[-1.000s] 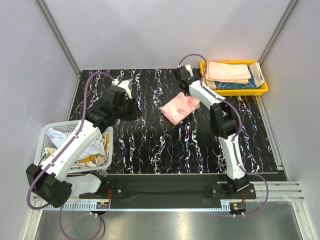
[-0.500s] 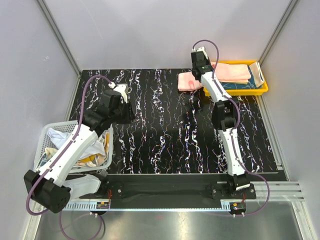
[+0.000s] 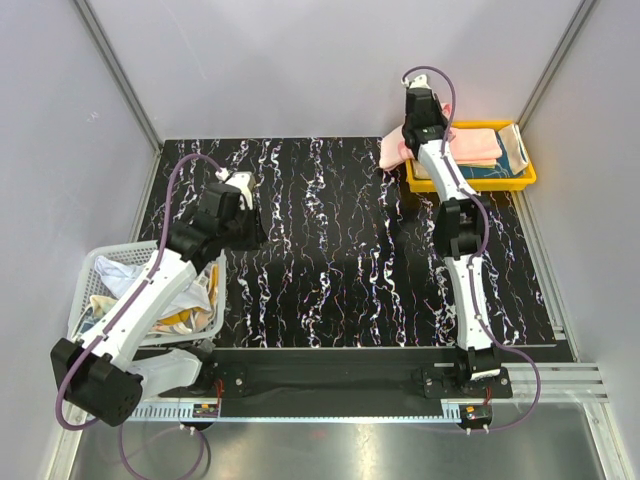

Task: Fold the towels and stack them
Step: Neatly place the folded towel into the bin

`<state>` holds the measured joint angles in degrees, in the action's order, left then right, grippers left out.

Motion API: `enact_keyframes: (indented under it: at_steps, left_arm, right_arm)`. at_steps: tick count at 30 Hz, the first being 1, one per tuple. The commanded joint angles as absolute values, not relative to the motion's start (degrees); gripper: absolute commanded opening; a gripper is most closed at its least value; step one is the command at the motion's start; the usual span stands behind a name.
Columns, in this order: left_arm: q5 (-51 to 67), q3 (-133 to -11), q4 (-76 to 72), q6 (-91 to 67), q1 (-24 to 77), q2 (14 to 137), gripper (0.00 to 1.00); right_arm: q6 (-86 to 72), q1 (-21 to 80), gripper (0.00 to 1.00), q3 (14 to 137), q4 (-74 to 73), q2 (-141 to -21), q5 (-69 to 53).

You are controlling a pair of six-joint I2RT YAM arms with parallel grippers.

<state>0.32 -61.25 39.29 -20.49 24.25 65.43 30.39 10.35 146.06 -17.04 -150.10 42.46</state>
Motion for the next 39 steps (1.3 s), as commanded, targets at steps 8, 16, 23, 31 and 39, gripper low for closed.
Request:
enact_keyframes:
  at_steps: [8,16,23,31,39]
  left_arm:
    - [3.5,-60.9,36.4,-19.4,23.3,66.8,0.31]
    - [4.7,-61.0,36.2,-19.4,22.9,67.1,0.31]
    - [5.3,-60.7,36.2,-19.3,22.9,67.1,0.31]
    - [5.6,-60.6,36.3,-19.2,22.6,67.8,0.31]
    - [5.5,-60.6,36.3,-19.2,22.2,68.2,0.31]
  right_arm:
    - [36.5,8.3,0.00,149.8,-9.8,-148.2,42.0]
    - [35.4,6.2,0.00,147.7,-10.2,-145.9,40.0]
    - [30.9,1.4,0.00,144.9,-12.4,-143.1,35.6]
    - [19.8,-4.7,0.33,141.2,-15.5,-144.1,26.4]
    - [11.0,-4.7,1.00,146.2,-20.8,-144.5,21.8]
